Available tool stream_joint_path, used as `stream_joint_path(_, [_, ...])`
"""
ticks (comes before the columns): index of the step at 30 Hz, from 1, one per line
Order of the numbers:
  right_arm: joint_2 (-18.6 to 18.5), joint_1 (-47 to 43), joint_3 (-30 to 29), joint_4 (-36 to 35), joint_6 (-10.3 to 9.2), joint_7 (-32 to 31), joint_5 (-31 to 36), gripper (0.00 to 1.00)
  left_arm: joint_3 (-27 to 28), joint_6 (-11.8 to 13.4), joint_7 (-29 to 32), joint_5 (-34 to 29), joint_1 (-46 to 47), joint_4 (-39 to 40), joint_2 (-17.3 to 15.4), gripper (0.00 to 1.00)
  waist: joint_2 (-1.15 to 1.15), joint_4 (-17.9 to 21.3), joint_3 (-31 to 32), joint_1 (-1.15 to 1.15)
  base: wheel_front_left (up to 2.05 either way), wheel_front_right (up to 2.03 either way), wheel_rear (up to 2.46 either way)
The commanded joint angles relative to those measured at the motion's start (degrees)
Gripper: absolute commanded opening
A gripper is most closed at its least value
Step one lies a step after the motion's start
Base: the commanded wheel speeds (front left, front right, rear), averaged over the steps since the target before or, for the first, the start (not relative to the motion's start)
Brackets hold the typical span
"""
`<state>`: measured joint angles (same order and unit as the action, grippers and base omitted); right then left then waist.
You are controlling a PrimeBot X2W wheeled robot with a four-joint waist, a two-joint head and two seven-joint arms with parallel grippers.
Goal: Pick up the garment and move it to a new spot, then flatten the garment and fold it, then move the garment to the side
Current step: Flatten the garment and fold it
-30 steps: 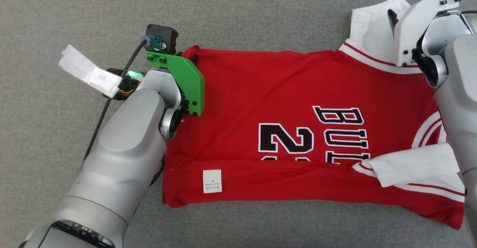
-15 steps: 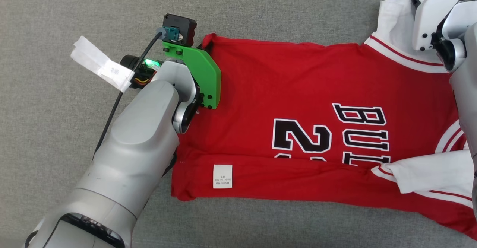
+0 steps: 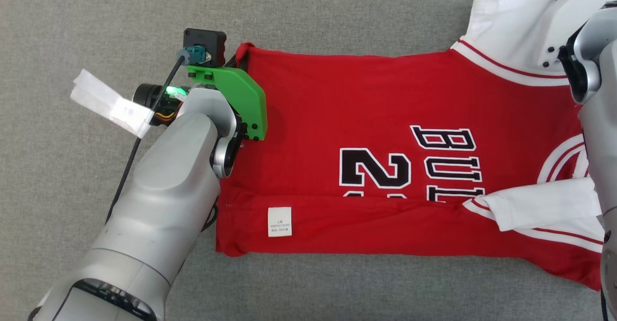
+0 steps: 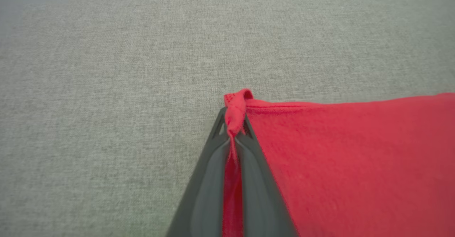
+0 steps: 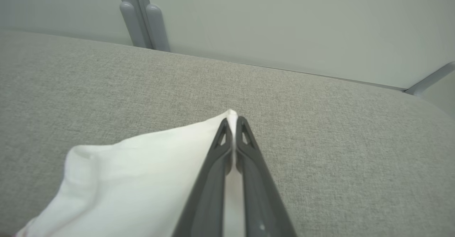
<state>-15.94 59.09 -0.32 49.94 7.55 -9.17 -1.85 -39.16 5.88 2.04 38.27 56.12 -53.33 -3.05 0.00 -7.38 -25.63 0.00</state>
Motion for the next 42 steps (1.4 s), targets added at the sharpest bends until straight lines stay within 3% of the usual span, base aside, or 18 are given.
stream_joint_path(1, [0.46, -2.18, -0.36, -0.79, -0.14, 1.07, -1.00, 0.00, 0.30, 0.11, -1.06, 0.19, -0.87, -0.36, -0.85, 0.00, 0.00, 1.05, 2.09, 0.00, 0.00, 0.00, 0.00])
stream_joint_path(7, [1.88, -10.30, 4.18, -9.37, -0.13, -0.99, -12.00, 0.00, 0.02, -1.38, -3.84, 0.21, -3.07, -0.72, -1.92, 0.00, 0.00, 3.04, 5.76, 0.00, 0.00, 0.00, 0.00])
stream_joint_path(10, [0.06, -16.96, 7.60, -17.67, -0.13, -5.07, -18.73, 0.00, -0.45, -2.35, -5.51, 0.01, -4.83, -0.31, -2.56, 0.00, 0.00, 3.96, 7.47, 0.00, 0.00, 0.00, 0.00])
stream_joint_path(14, [-4.15, -26.28, 8.89, -28.25, -0.13, -10.67, -22.48, 0.00, -0.87, -2.95, -7.82, -0.11, -7.52, 0.39, -3.25, 0.00, 0.00, 4.72, 9.41, 0.00, 0.00, 0.00, 0.00])
stream_joint_path(18, [-6.18, -34.70, 6.73, -36.55, -0.11, -15.00, -23.34, 0.00, -1.01, -3.49, -9.58, 0.36, -10.30, 0.71, -4.25, 0.00, 0.00, 5.08, 11.20, 0.00, 0.00, 0.00, 0.00])
stream_joint_path(26, [-4.12, -47.68, 1.13, -48.38, -0.11, -21.46, -22.89, 0.00, -0.82, -3.57, -11.36, 1.71, -15.67, 0.41, -5.30, 0.00, 0.00, 5.35, 13.94, 0.00, 0.00, 0.00, 0.00])
stream_joint_path(33, [-1.35, -53.10, -0.28, -52.77, -0.11, -24.10, -22.30, 0.00, -0.74, -3.80, -11.92, 2.94, -19.05, -0.26, -5.49, 0.00, 0.00, 6.04, 15.48, 0.00, 0.00, 0.00, 0.00])
stream_joint_path(40, [-0.11, -55.17, -1.57, -52.14, -0.11, -24.89, -20.68, 0.00, 0.14, -2.85, -12.31, 4.56, -22.34, -0.48, -5.56, 0.00, 0.00, 6.08, 16.35, 0.00, 0.00, 0.00, 0.00])
stream_joint_path(41, [0.14, -55.30, -1.73, -51.97, -0.11, -24.72, -20.39, 0.48, 0.25, -2.86, -12.31, 4.74, -22.78, -0.53, -5.47, 0.00, 0.00, 6.00, 16.40, 0.00, 0.00, 0.00, 0.00])
stream_joint_path(42, [0.45, -55.56, -1.74, -51.58, -0.11, -24.80, -20.37, 1.00, 0.47, -2.53, -12.70, 4.94, -23.10, -0.47, -5.46, 0.41, 0.00, 5.90, 16.49, 0.00, 0.00, 0.00, 0.00])
